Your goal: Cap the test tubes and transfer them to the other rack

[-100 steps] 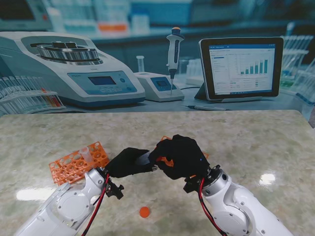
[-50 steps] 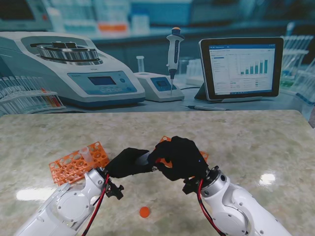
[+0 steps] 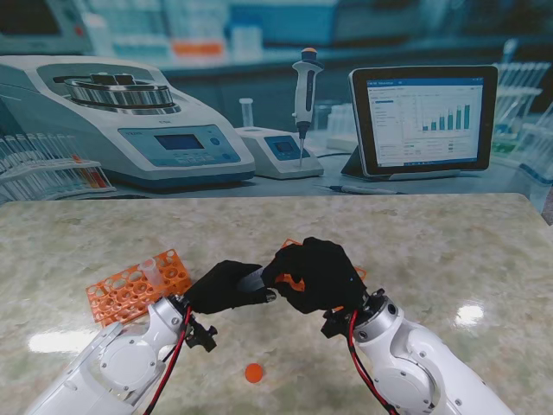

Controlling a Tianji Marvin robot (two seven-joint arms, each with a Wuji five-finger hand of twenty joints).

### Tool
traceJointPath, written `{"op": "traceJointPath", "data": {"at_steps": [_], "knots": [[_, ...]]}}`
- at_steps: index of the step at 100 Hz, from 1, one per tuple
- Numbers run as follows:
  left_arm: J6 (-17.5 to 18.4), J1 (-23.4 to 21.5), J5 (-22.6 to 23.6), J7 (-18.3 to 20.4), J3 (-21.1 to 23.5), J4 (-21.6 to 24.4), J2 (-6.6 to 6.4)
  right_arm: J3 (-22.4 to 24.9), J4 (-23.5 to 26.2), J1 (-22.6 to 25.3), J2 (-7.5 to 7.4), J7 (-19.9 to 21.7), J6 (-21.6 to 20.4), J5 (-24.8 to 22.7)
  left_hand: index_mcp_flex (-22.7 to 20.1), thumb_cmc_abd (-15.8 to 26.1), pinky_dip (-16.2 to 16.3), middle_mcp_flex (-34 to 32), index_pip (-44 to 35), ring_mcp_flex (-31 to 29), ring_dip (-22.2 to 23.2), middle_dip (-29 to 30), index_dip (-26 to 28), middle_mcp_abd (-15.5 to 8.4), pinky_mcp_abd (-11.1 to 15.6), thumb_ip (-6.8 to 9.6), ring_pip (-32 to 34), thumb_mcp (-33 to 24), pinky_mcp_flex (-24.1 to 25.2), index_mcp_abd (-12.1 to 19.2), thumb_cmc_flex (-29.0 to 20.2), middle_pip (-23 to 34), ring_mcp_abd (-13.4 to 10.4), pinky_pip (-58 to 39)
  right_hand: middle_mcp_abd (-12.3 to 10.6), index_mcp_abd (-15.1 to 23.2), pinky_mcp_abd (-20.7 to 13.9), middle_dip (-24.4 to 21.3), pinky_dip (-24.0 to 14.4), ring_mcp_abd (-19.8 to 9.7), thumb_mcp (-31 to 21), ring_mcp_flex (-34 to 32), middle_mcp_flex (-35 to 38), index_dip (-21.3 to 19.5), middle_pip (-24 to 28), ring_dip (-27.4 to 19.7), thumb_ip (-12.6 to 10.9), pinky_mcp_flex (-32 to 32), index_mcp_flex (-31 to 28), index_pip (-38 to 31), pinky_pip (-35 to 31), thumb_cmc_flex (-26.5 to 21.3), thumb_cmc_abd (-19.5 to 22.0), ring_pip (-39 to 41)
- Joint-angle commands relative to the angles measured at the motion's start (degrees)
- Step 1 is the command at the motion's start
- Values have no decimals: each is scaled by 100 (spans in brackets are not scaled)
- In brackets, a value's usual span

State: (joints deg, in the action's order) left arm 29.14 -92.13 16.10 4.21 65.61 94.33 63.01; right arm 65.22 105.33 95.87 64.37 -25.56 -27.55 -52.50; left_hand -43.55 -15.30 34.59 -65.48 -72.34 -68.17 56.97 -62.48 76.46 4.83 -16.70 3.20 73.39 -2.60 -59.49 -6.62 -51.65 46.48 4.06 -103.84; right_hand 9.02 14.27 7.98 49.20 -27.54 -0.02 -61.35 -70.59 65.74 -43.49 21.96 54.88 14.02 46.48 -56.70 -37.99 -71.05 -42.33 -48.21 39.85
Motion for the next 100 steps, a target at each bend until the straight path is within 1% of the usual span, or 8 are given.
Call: {"op": "traceJointPath", "data": {"at_steps": [1,8,18,29,54,59,66,100], "knots": [[40,-25,-17,32,1,83,-9,-24,-65,13,36,47,27,64,-62,527,-185,-106,-524,-50,5,49,387,-537,-183,30,-9,-198,-140,32,-167,11,-124,-264,-1109,-131,32,193,-142,-130,-1197,-92,639,-64,835,72,-515,41,-208,-133,-132,-967,512,252],[55,-36,-22,40,5,97,-12,-32,-92,-5,51,78,13,166,-62,529,-188,-104,-523,-48,6,49,388,-533,-183,26,-10,-196,-139,32,-169,10,-124,-260,-1007,-136,27,197,-152,-131,-1188,-93,620,-66,834,72,-507,44,-204,-133,-131,-979,498,250],[73,-54,-15,52,14,119,-18,-31,-111,-24,61,125,-1,247,-44,531,-197,-88,-518,-37,7,46,390,-535,-179,16,-13,-188,-138,37,-170,7,-125,-248,-1120,-139,19,195,-169,-131,-1189,-94,627,-68,833,73,-514,41,-204,-133,-134,-967,534,248],[85,-71,-3,66,23,136,-25,-22,-116,-36,63,175,-36,301,-45,529,-213,-90,-519,-19,11,38,393,-536,-173,7,-14,-182,-137,42,-177,14,-134,-229,-1034,-132,16,195,-194,-133,-1174,-95,611,-68,827,74,-512,44,-190,-127,-129,-973,532,245],[66,-79,-10,105,27,144,-34,13,-100,-56,54,275,-162,334,-42,533,-228,-87,-518,-16,15,34,397,-532,-175,1,-14,-177,-138,45,-183,13,-134,-231,-1066,-112,-15,192,-238,-140,-1149,-94,602,-69,817,77,-513,51,-182,-124,-118,-964,586,237],[60,-76,-14,115,24,145,-36,20,-100,-69,51,307,-193,344,-42,533,-231,-87,-518,-15,16,33,397,-532,-175,0,-14,-175,-138,44,-184,13,-133,-232,-1135,-115,-11,191,-257,-141,-1143,-95,608,-69,815,80,-518,57,-180,-122,-116,-954,616,235],[53,-70,-20,133,22,145,-40,29,-98,-92,47,353,-232,356,-42,535,-234,-87,-517,-15,16,32,397,-532,-175,-1,-14,-175,-137,43,-186,12,-132,-233,-1058,-108,-21,189,-283,-146,-1127,-81,592,-67,805,82,-514,61,-173,-117,-109,-960,619,227],[47,-45,-38,169,7,135,-47,158,1,-152,0,882,-443,606,-40,526,-247,-79,-515,-14,19,27,399,-530,-178,-7,-14,-164,-137,37,-188,12,-131,-237,-1093,-120,-48,186,-378,-157,-1080,-68,571,-59,782,98,-508,69,-145,-96,-56,-971,725,199]]}}
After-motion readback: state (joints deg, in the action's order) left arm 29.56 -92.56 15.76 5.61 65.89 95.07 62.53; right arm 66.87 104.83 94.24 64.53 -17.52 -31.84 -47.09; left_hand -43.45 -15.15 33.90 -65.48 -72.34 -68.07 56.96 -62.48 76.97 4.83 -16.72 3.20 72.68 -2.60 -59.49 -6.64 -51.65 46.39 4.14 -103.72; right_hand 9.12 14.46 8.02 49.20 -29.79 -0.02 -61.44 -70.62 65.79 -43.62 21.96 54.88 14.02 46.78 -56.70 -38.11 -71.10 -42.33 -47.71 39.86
